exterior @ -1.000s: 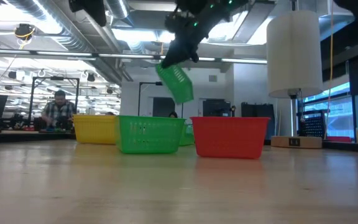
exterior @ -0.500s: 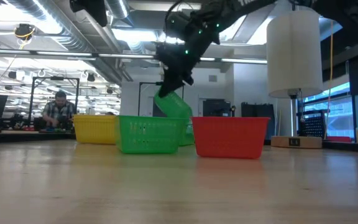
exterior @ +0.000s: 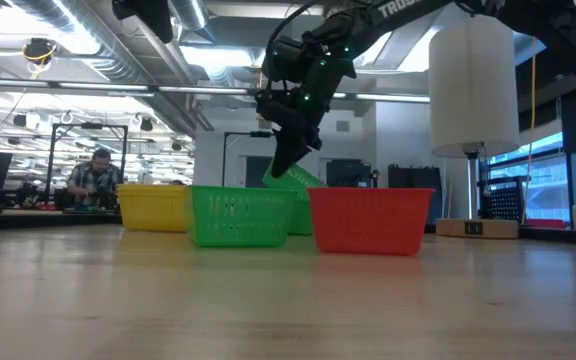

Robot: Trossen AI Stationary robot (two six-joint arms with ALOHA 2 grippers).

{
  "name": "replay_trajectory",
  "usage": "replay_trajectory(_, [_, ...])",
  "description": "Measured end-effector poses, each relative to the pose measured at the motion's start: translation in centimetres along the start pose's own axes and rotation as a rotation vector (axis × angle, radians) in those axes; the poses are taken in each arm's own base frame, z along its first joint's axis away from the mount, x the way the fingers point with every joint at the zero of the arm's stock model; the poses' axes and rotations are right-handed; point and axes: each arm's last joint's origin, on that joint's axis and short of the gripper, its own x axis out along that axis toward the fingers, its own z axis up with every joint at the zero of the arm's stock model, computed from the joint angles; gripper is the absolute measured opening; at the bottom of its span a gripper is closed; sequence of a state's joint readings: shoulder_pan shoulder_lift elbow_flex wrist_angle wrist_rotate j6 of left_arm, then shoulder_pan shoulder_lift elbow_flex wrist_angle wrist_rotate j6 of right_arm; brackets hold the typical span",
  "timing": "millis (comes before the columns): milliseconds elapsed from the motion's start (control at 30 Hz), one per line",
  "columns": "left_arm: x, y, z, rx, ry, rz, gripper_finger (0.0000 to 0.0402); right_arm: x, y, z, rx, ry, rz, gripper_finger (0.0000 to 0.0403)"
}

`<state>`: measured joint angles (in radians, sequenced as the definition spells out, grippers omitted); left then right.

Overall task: Stack baskets by color
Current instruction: Stack the right green bin on top of the top green bin

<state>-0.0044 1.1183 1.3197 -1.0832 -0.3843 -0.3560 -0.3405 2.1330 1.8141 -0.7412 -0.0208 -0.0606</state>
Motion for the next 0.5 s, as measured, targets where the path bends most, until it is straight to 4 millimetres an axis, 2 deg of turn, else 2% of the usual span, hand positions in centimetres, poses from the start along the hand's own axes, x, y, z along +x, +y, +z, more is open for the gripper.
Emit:
replay_trajectory(333, [0.00,0.00,0.00,0.000,0.000,0.000,0.0055,-0.07,-0.01,-0.65,0.005,0.067,0.003,0.0002])
replay_trajectory(500, [0.00,0.00,0.00,0.000,0.000,0.000,0.0055,-0.08,0.01,-0.72,0.011,0.074,0.009,0.0021])
